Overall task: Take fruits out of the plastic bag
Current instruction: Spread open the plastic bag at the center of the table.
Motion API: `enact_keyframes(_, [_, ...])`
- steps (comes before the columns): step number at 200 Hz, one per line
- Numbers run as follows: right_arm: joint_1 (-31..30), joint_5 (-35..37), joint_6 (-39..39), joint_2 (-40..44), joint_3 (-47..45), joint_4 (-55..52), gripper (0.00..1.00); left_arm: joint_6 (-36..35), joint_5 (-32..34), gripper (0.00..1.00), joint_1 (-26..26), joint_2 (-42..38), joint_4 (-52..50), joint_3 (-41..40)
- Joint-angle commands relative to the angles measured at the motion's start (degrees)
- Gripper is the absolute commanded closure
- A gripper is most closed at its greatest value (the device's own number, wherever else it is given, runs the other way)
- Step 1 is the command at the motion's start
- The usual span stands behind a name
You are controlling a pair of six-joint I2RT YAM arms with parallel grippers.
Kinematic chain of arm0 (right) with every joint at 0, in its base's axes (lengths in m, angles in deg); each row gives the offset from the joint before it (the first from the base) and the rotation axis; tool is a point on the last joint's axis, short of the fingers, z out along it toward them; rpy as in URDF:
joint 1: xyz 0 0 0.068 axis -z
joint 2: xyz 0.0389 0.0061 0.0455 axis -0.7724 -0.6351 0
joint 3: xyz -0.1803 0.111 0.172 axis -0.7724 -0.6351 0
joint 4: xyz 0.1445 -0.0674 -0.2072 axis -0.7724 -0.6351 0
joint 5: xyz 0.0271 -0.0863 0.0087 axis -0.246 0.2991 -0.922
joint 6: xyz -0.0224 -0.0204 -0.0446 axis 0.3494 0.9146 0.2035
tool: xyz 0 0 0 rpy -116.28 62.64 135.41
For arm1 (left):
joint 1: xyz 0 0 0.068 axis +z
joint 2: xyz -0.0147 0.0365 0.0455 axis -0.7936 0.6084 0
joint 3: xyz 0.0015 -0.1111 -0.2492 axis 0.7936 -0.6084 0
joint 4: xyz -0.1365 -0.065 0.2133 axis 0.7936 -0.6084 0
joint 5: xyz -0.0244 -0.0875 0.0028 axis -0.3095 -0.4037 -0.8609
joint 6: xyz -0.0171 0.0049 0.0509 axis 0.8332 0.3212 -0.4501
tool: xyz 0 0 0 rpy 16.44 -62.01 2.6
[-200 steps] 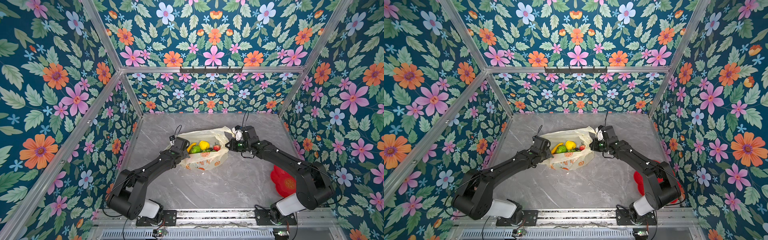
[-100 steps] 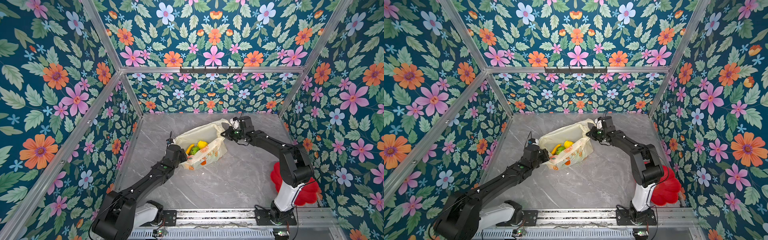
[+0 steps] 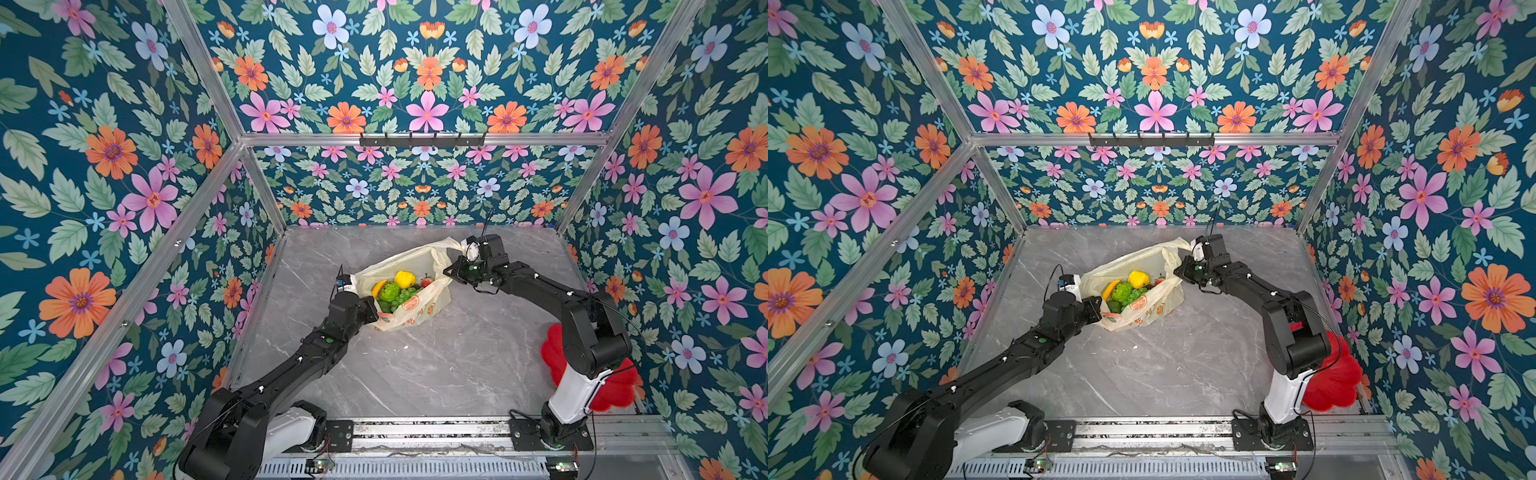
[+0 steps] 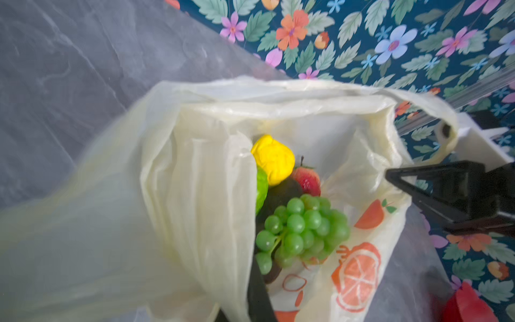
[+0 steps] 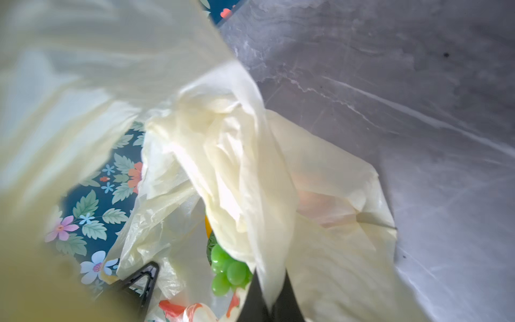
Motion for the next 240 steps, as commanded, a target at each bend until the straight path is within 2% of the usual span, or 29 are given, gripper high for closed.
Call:
enact_keyframes(1, [-0.04, 2.50, 1.00, 2.03, -2.25, 0.53, 1.00, 0.19, -1.68, 1.00, 0.00, -0.85, 1.56, -3.03])
enact_keyframes(38, [-0.05, 6.67, 1.17, 5.93, -6.05, -1.45, 1.00, -0.51, -3.35, 1.00, -1.01, 1.24, 3.40, -4.13])
enact_keyframes(57, [-0.20, 7.79, 1.79, 8.51, -6.56, -3.57, 0.81, -1.21, -3.27, 1.00, -1.70, 2.40, 3.95, -3.52])
enact_keyframes(69, [-1.18, 9.54, 2.41, 10.39, -6.52, -5.50, 0.65, -1.69, -3.06, 1.00, -2.17, 2.36, 3.96, -3.18])
enact_keyframes(87, [-4.21, 16.95, 3.92, 13.40, -5.36, -10.95, 0.42, -2.29, -2.54, 1.00, -2.85, 1.91, 3.74, -2.97])
enact_keyframes(99, [-6.10, 22.08, 3.35, 14.85, -4.54, -14.75, 0.33, -2.74, -1.87, 1.00, -3.29, 1.54, 3.35, -2.99])
enact_keyframes(113, [-7.94, 27.10, 1.36, 15.88, -4.05, -18.11, 0.27, -3.02, -1.21, 1.00, -3.74, 1.25, 3.17, -3.06])
enact_keyframes(136, [-12.69, 36.76, 0.15, 15.02, -1.16, -22.86, 0.21, -3.20, -0.75, 1.00, -4.65, 1.12, 3.23, -3.16])
enact_keyframes(147, [-14.19, 38.68, -0.20, 13.06, 1.54, -24.92, 0.20, -3.36, -0.49, 1.00, -5.20, 1.07, 3.38, -3.12])
enact_keyframes(218, [-15.81, 37.34, -0.78, -2.43, 13.80, -28.20, 0.18, -3.55, 1.38, 1.00, -7.24, 0.76, 3.26, -3.25])
enact_keyframes(227, [-15.86, 36.10, -0.34, -2.87, 13.75, -27.23, 0.21, -3.46, 1.69, 1.00, -7.30, 0.71, 3.02, -3.33])
enact_keyframes(240, [-15.77, 34.59, 0.11, -2.75, 13.27, -26.12, 0.31, -3.16, 2.58, 1.00, -7.34, 0.77, 2.44, -3.34])
